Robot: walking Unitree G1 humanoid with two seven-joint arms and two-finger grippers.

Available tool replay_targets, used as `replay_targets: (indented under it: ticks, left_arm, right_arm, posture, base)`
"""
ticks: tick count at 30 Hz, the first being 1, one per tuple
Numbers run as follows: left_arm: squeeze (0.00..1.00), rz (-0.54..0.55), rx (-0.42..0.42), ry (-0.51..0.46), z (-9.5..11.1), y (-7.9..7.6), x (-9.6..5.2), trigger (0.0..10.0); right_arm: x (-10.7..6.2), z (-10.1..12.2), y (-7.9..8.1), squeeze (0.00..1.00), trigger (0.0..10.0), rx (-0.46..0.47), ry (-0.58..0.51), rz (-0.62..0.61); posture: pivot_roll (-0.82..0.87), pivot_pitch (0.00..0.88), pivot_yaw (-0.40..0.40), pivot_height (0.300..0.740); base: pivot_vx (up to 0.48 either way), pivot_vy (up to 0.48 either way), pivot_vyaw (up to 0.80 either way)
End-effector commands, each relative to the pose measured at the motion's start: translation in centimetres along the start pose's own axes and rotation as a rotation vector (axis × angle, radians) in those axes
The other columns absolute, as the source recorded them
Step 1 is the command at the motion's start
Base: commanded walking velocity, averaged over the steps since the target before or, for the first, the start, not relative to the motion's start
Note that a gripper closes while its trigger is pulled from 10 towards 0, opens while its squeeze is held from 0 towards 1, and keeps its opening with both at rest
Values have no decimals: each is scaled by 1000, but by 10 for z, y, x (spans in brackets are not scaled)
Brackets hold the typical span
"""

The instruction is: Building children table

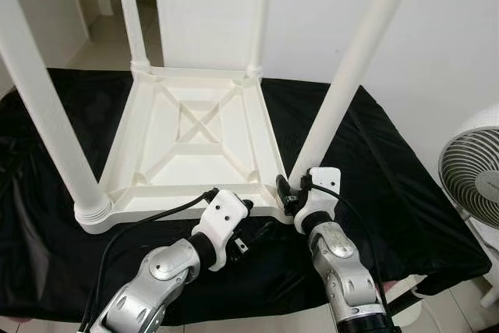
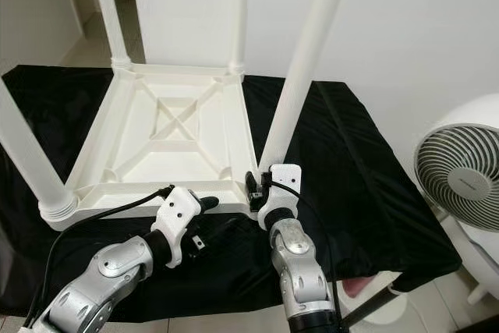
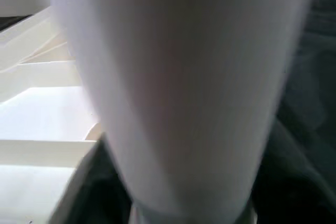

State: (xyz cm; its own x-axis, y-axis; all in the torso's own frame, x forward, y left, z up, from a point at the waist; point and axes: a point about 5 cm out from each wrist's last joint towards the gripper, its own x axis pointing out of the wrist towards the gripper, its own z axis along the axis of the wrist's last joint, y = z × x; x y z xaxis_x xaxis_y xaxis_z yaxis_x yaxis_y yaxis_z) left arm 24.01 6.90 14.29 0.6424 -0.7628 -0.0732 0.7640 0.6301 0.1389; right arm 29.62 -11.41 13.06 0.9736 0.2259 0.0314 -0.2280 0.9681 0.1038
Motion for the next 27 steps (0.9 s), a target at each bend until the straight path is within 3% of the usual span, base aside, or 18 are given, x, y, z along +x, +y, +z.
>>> replay_targets:
  ticks: [1, 10, 11, 12, 19, 22, 23, 25, 26, 27]
  left_arm:
    - [0, -48, 11, 4, -1, -2, 1, 10000]
    - [0, -56, 9, 6, -1, -2, 0, 10000]
    - [0, -56, 10, 7, -1, -2, 0, 10000]
    - [0, -55, 10, 8, -1, -1, 0, 10000]
    - [0, -59, 17, 8, -1, 0, 0, 10000]
    - [0, -60, 19, 8, 0, 0, 0, 10000]
    - [0, -60, 19, 7, 0, 0, 0, 10000]
    - [0, -60, 20, 6, 0, 0, 0, 10000]
    - [0, -59, 20, 6, 0, 0, 0, 10000]
    - [0, -59, 20, 6, 0, 0, 0, 10000]
  right_arm:
    - [0, 2, -5, 1000, 10000, 6, 1, 11]
    - [-1, 14, -20, 1000, 10000, -136, -22, 243]
    - [-3, 14, -20, 1000, 10000, -148, -9, 325]
    - [-9, 14, -22, 0, 10000, -192, 19, 478]
    - [-12, 15, -32, 0, 10000, -325, 81, 709]
    - [-11, 15, -36, 0, 10000, -357, 92, 747]
    - [-9, 14, -38, 0, 6980, -371, 100, 757]
    - [-7, 13, -39, 0, 6980, -382, 108, 764]
    - [-6, 12, -40, 0, 3765, -383, 110, 772]
    - [-6, 12, -40, 0, 3765, -383, 110, 772]
  posture:
    - [16, 43, -54, 740]
    - [16, 42, -46, 740]
    - [16, 42, -46, 740]
    - [18, 40, -43, 740]
    - [19, 31, -43, 740]
    - [19, 31, -43, 740]
    - [23, 20, -44, 740]
    - [23, 20, -44, 740]
    - [24, 19, -45, 740]
    - [24, 19, -45, 740]
  base:
    - [0, 0, 0]
    - [0, 0, 0]
    - [0, 0, 0]
    - [0, 0, 0]
    - [0, 0, 0]
    - [0, 0, 0]
    - [0, 0, 0]
    - [0, 0, 0]
    - [0, 0, 0]
    - [0, 0, 0]
